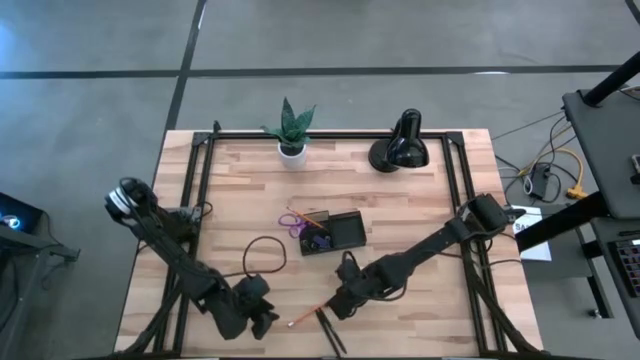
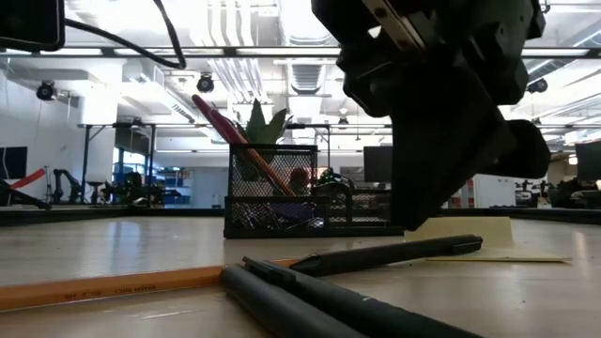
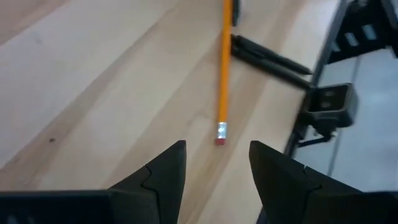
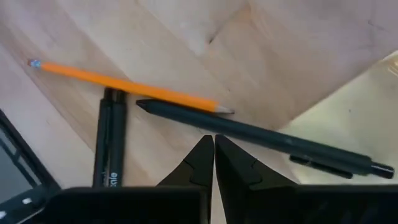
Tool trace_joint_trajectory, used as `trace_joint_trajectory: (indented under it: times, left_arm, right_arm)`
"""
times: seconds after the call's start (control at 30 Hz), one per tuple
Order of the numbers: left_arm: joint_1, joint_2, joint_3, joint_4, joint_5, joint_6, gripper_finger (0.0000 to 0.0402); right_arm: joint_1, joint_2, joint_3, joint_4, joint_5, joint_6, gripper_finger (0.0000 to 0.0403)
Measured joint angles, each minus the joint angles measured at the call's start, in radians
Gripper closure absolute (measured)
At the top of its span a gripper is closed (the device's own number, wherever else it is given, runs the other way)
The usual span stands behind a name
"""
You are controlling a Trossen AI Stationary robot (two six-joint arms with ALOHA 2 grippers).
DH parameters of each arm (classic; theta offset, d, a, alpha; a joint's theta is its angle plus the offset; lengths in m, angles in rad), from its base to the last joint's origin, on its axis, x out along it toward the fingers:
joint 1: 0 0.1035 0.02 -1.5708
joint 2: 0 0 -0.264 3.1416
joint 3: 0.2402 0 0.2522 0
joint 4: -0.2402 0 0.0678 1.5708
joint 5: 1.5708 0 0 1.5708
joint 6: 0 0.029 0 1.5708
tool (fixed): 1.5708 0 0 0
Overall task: Pick and place office supplies into organizer
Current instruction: Put the pencil into the desk organizer
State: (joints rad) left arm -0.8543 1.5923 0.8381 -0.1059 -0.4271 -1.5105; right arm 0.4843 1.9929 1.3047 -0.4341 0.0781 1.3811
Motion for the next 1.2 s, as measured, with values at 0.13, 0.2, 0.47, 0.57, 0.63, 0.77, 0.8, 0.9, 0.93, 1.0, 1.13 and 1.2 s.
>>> trace_joint_trajectory:
  times: [0.13,0.2,0.47,0.57,0.63,0.77,0.8,0.9,0.93,1.0,1.13,1.2]
  left_arm:
    - [0.0,0.014,0.048,-0.083,0.001,-0.053,0.024]
    - [0.0,0.015,0.064,-0.093,0.001,-0.055,0.024]
    - [0.002,0.015,0.072,-0.096,-0.001,-0.086,0.024]
    - [0.001,0.015,0.072,-0.096,-0.007,-0.09,0.024]
    - [0.001,0.015,0.072,-0.096,-0.017,-0.09,0.024]
    - [0.002,0.015,0.072,-0.097,-0.028,-0.084,0.024]
    - [0.002,0.015,0.072,-0.097,-0.03,-0.083,0.024]
    - [0.002,0.015,0.072,-0.097,-0.047,-0.081,0.024]
    - [0.002,0.015,0.072,-0.097,-0.05,-0.081,0.024]
    - [0.002,0.015,0.072,-0.098,-0.051,-0.081,0.024]
    - [0.002,0.015,0.072,-0.098,-0.05,-0.081,0.024]
    - [0.002,0.015,0.072,-0.098,-0.05,-0.08,0.024]
  right_arm:
    - [0.0,0.0,-0.005,0.001,0.003,-0.048,0.0394]
    - [0.0,0.0,0.0,0.004,0.008,-0.074,0.0394]
    - [-0.004,0.002,-0.001,-0.004,0.035,-0.124,0.0394]
    - [-0.009,0.003,-0.01,-0.005,0.045,-0.128,0.0394]
    - [-0.01,0.003,-0.011,-0.006,0.074,-0.124,0.0394]
    - [-0.013,0.003,-0.012,-0.004,0.083,-0.125,0.0394]
    - [-0.013,0.005,-0.014,-0.003,0.083,-0.125,0.0394]
    - [-0.013,0.019,-0.017,-0.003,0.074,-0.129,0.0394]
    - [-0.013,0.021,-0.018,-0.004,0.06,-0.129,0.0394]
    - [-0.013,0.027,-0.017,0.001,0.048,-0.139,0.0394]
    - [-0.009,0.032,-0.017,0.003,0.045,-0.136,0.0394]
    - [-0.009,0.032,-0.017,0.004,0.045,-0.131,0.0394]
